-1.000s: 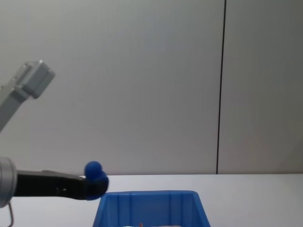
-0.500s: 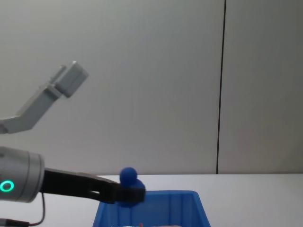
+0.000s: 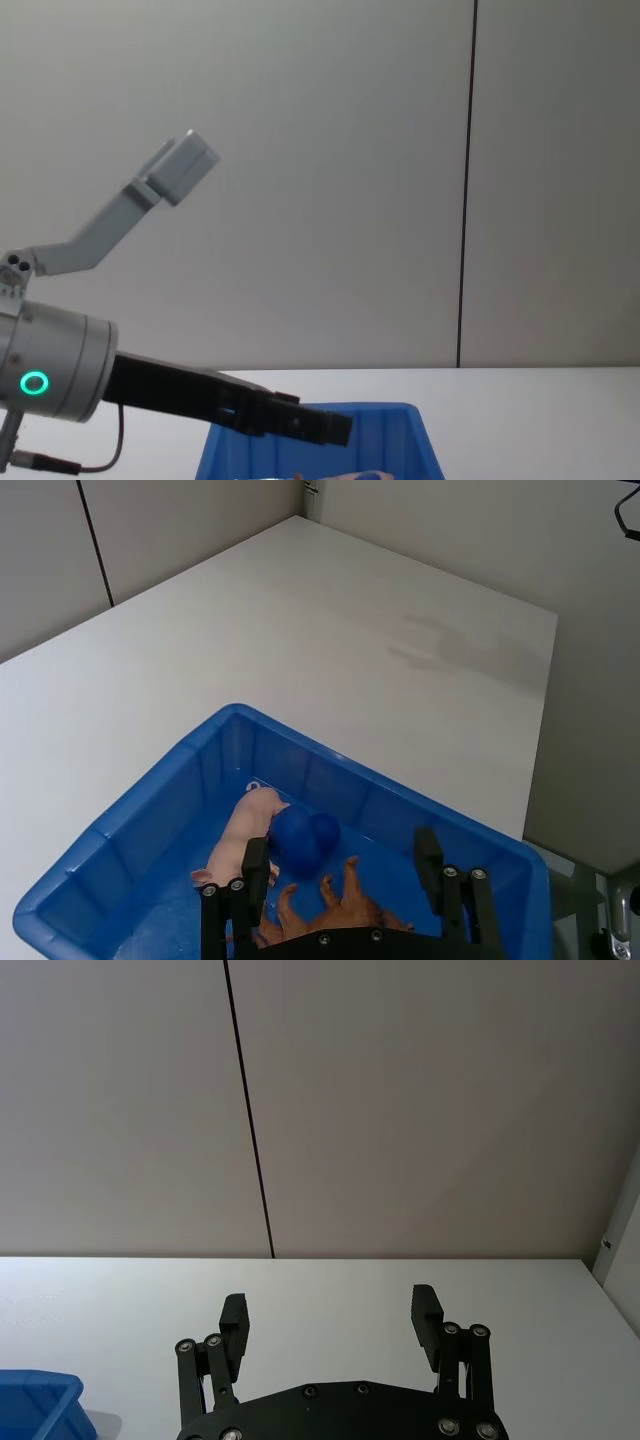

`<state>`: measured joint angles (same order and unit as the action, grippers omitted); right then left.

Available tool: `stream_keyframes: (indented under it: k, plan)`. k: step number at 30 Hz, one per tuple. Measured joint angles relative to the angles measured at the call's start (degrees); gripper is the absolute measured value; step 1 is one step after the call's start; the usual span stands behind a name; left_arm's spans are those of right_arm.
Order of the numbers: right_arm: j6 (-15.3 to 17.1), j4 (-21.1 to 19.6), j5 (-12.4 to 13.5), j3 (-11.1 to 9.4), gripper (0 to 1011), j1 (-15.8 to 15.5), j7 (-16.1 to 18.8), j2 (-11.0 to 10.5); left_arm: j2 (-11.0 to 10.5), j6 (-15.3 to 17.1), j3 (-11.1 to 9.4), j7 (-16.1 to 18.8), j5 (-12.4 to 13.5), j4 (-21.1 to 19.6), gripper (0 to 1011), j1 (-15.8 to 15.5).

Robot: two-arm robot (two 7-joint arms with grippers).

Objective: Pick up the two dolls from the table and place them into the box.

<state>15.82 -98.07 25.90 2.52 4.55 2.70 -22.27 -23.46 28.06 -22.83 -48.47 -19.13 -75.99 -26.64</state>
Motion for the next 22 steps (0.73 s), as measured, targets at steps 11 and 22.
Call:
stream_keyframes:
  k: [11, 22]
  plan:
    - [0.0, 0.0, 0.0, 0.0, 1001, 0.0, 0.0, 0.0, -1.5, 0.0, 0.8, 5.5, -2.7, -3.3, 1001, 2.0]
    - [0.0, 0.0, 0.0, 0.0, 1001, 0.0, 0.0, 0.0, -3.6, -1.4, 2.0, 15.8, -6.8, -8.3, 1000, 5.7]
